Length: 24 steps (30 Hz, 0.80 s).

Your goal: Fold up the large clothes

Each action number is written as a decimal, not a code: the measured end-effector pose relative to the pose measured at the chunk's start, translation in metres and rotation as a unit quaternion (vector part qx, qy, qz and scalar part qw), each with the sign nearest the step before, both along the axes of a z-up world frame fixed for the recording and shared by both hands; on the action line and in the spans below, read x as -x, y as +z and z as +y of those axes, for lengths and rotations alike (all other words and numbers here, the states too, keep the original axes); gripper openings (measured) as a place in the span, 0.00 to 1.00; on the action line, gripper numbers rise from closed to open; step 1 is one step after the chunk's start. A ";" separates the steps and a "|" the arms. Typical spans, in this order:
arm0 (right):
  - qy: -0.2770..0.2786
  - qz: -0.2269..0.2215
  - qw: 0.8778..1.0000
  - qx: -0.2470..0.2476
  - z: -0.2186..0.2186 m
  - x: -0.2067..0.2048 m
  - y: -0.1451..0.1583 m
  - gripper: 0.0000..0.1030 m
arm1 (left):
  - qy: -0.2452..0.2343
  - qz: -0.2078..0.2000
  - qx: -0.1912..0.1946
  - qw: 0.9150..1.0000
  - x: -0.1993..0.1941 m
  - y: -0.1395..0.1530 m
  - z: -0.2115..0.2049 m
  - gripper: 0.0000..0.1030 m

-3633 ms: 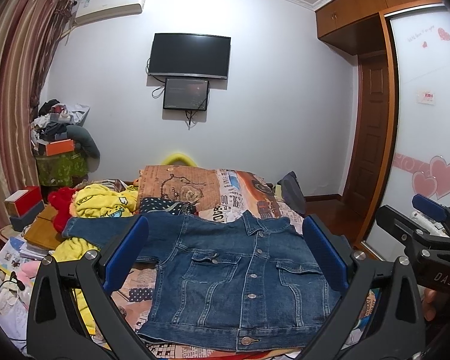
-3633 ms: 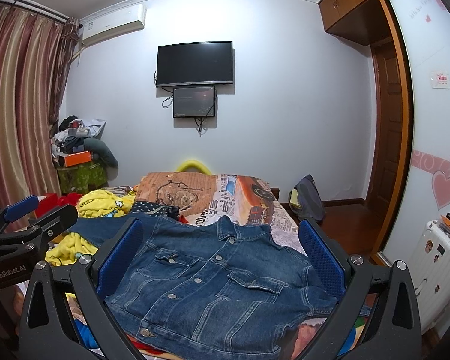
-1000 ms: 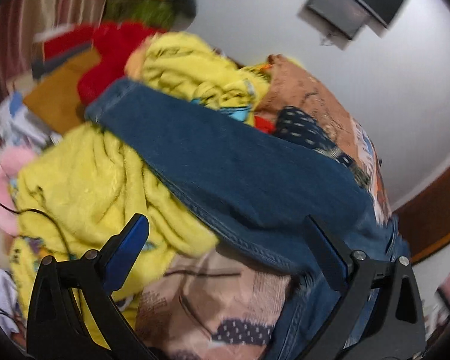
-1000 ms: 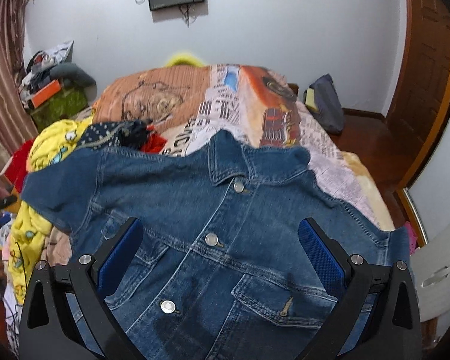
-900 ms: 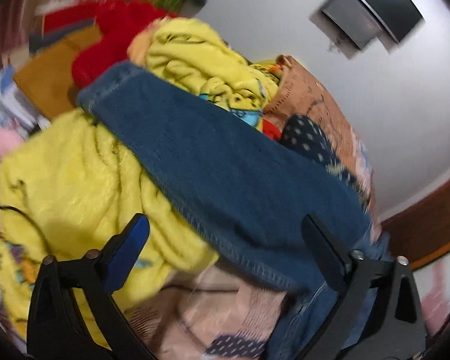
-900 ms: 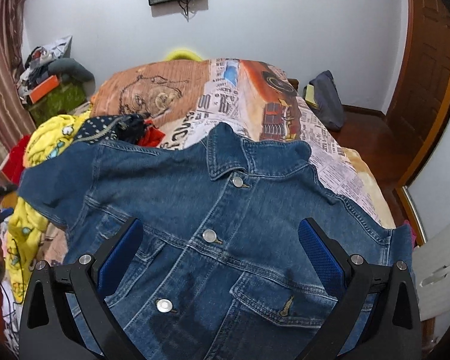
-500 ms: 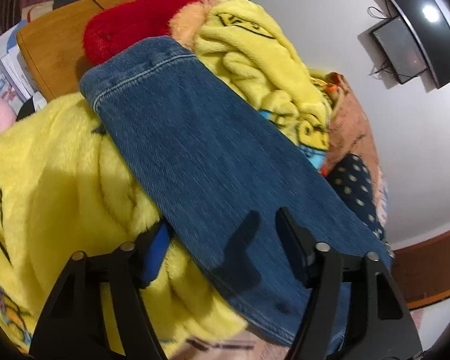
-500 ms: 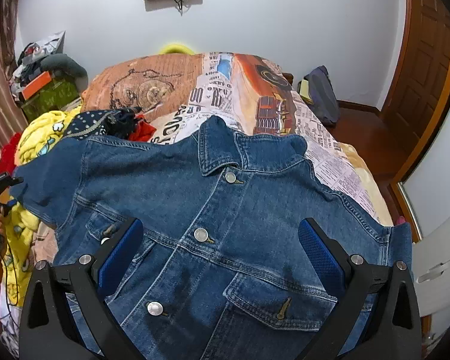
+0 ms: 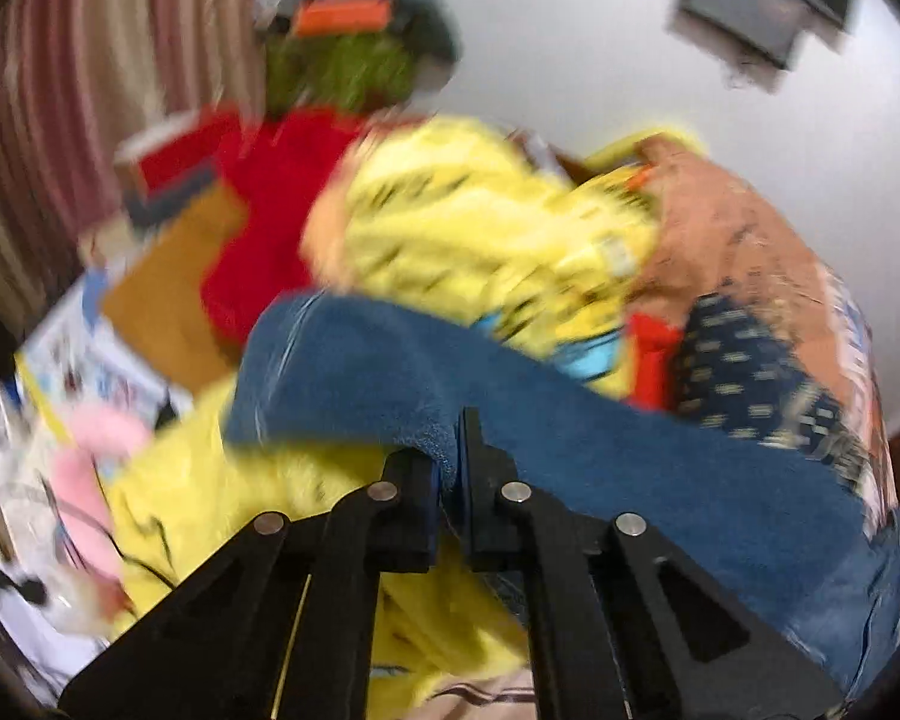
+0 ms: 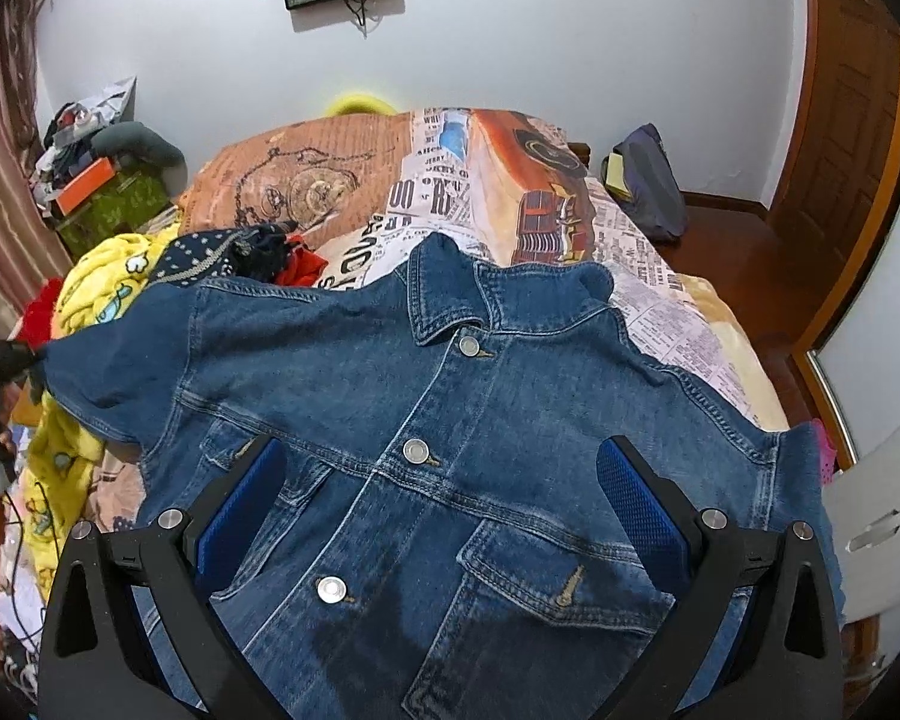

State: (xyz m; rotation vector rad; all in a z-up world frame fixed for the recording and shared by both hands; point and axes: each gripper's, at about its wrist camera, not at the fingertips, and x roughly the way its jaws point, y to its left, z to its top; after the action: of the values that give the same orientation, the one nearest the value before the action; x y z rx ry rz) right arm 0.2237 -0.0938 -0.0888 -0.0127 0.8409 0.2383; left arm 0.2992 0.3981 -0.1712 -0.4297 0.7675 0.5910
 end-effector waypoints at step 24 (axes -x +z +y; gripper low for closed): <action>-0.028 -0.031 0.999 -0.010 -0.080 0.027 0.015 1.00 | -0.441 -0.042 -0.091 0.892 -0.032 0.071 -0.390 0.03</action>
State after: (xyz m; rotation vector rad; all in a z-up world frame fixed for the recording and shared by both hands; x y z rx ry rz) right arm 0.1965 -0.1738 -0.0733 0.0225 0.7766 0.1930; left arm 0.3315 0.0084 -0.1006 0.0925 0.7282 -0.2143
